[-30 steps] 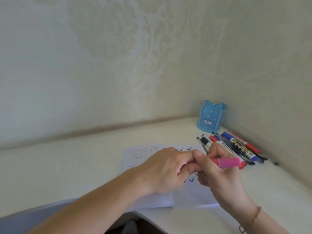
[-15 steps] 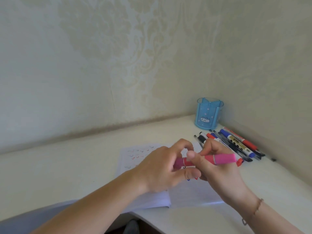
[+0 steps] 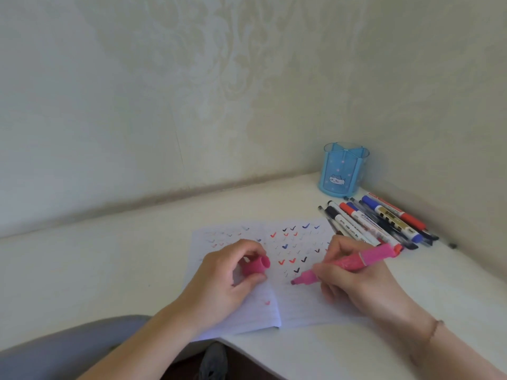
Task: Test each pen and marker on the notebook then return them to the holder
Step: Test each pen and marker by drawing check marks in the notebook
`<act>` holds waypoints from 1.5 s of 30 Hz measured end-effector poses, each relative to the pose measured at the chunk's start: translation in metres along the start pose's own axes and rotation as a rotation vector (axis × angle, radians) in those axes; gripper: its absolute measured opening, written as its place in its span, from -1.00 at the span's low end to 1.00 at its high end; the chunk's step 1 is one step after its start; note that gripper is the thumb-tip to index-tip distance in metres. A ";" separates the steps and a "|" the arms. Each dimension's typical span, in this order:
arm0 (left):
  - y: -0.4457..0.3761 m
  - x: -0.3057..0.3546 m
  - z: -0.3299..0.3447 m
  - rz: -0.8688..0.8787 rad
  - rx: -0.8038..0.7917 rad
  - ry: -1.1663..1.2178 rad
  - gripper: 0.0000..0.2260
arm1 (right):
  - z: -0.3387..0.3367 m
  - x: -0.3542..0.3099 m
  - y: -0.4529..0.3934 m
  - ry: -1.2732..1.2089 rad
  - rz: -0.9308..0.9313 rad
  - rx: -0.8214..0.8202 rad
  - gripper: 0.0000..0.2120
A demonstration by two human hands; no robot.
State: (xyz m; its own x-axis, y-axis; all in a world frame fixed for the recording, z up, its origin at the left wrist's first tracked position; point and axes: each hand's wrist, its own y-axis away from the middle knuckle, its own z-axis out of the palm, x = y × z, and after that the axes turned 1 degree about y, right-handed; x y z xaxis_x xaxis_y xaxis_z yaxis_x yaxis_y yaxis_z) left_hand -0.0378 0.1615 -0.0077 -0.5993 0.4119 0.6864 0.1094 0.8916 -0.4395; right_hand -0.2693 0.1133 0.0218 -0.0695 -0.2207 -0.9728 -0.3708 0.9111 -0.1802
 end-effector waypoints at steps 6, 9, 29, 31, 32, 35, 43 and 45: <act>-0.003 -0.002 0.004 0.136 -0.036 -0.032 -0.80 | 0.003 0.001 0.003 0.081 -0.013 -0.007 -0.87; -0.003 -0.005 0.006 0.140 -0.013 -0.045 -0.78 | 0.006 0.002 0.003 0.166 -0.044 -0.053 -0.88; -0.004 -0.003 0.002 0.140 0.055 -0.061 -0.81 | 0.001 -0.008 0.001 -0.135 -0.014 -0.051 -0.85; -0.004 -0.006 0.003 0.125 0.062 -0.040 -0.79 | 0.000 -0.007 0.001 -0.150 -0.040 -0.087 -0.75; -0.004 -0.007 0.003 0.122 0.068 -0.031 -0.78 | 0.000 -0.006 0.000 -0.128 -0.055 -0.093 -0.73; -0.003 -0.007 0.002 0.107 0.065 0.002 -0.73 | 0.004 -0.006 0.000 -0.080 -0.083 -0.121 -0.84; -0.001 -0.008 -0.001 0.141 0.034 0.094 -0.78 | 0.013 -0.003 -0.005 -0.029 -0.061 -0.159 -0.74; 0.000 -0.007 -0.001 0.122 0.006 0.100 -0.79 | 0.017 -0.002 -0.004 -0.035 -0.050 -0.179 -0.78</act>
State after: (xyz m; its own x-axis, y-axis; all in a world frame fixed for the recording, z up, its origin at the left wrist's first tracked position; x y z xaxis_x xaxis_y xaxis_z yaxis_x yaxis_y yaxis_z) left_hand -0.0328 0.1587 -0.0118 -0.4999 0.5344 0.6816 0.1720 0.8325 -0.5266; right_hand -0.2520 0.1161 0.0223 -0.0158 -0.2495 -0.9682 -0.5322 0.8219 -0.2031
